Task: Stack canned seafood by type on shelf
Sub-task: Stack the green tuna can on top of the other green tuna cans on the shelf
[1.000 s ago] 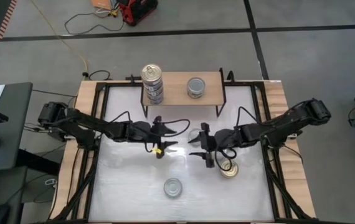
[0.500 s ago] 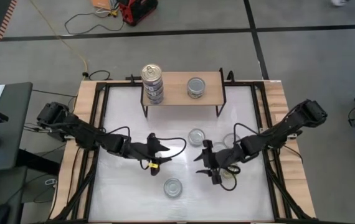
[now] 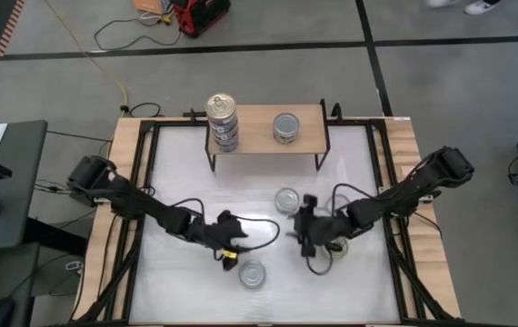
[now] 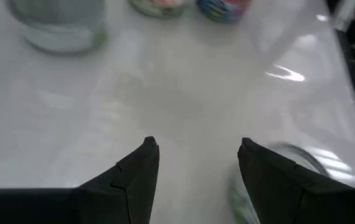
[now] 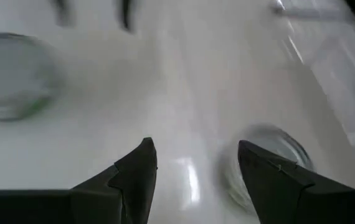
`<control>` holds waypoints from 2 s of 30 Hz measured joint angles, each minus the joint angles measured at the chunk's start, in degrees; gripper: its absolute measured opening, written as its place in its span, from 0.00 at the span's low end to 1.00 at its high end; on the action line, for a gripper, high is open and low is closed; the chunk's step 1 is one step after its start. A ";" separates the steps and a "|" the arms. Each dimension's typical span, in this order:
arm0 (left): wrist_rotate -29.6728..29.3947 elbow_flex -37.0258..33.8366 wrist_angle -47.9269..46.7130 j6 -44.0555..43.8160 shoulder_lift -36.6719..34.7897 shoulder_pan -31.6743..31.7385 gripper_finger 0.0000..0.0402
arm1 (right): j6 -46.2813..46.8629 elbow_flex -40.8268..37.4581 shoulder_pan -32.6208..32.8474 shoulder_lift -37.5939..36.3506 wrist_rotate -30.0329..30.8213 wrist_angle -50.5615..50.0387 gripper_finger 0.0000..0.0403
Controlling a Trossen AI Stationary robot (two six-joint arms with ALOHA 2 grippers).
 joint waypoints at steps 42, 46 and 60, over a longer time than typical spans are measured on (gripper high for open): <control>-12.71 0.24 -6.19 -4.37 0.15 4.91 0.52 | 1.41 15.76 -3.35 11.05 -4.44 -14.84 0.62; -13.61 0.25 -3.10 -1.76 0.12 7.84 0.52 | 1.76 12.92 -4.13 8.89 -2.73 -14.79 0.62; -12.31 3.73 7.44 1.57 10.52 10.47 0.52 | 3.64 3.76 -0.58 0.06 -2.99 -9.46 0.62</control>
